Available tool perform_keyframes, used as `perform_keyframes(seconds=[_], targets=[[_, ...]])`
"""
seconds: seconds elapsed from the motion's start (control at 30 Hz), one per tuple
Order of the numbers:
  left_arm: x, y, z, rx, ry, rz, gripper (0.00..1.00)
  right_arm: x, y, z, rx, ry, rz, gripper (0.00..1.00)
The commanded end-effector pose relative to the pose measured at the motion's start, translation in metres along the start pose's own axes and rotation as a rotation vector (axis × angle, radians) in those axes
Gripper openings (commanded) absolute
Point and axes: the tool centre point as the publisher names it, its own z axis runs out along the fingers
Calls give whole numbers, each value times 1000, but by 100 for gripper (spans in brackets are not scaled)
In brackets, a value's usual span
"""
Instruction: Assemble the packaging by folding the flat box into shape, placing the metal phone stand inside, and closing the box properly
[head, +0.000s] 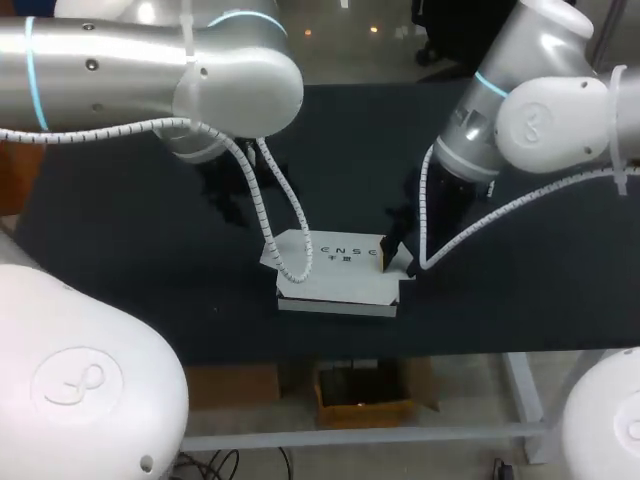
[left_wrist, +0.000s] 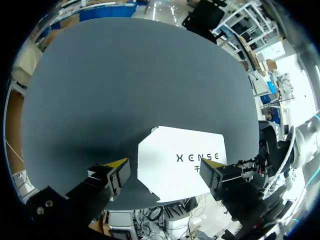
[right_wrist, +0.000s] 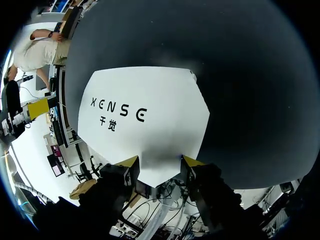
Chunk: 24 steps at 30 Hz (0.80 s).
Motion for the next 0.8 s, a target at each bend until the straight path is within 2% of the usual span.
perform_keyframes(seconds=[0.03,0.43,0.5,0.63,0.67,0.7,0.73,0.77,0.8], targets=[[6,-1,8,-650,-56,-15,100,-1,-2,2,-6,3,-1,51],[6,-1,8,-650,-56,-15,100,-1,-3,2,-7,5,-4,52],[11,-3,11,-668,-68,-88,100,-1,-3,2,-10,6,-6,52],[13,12,19,-682,-75,-144,98,0,-4,3,-14,10,-7,52],[13,16,21,-677,-74,-164,81,0,-4,4,-14,11,-7,53],[12,20,22,-668,-73,-154,50,0,-4,4,-14,11,-6,52],[11,24,23,-662,-67,-162,38,0,-4,4,-14,11,-6,52],[10,28,24,-644,-65,-151,31,0,-4,4,-14,12,-7,52],[9,33,25,-631,-73,-142,32,0,-5,4,-15,12,-7,53]])
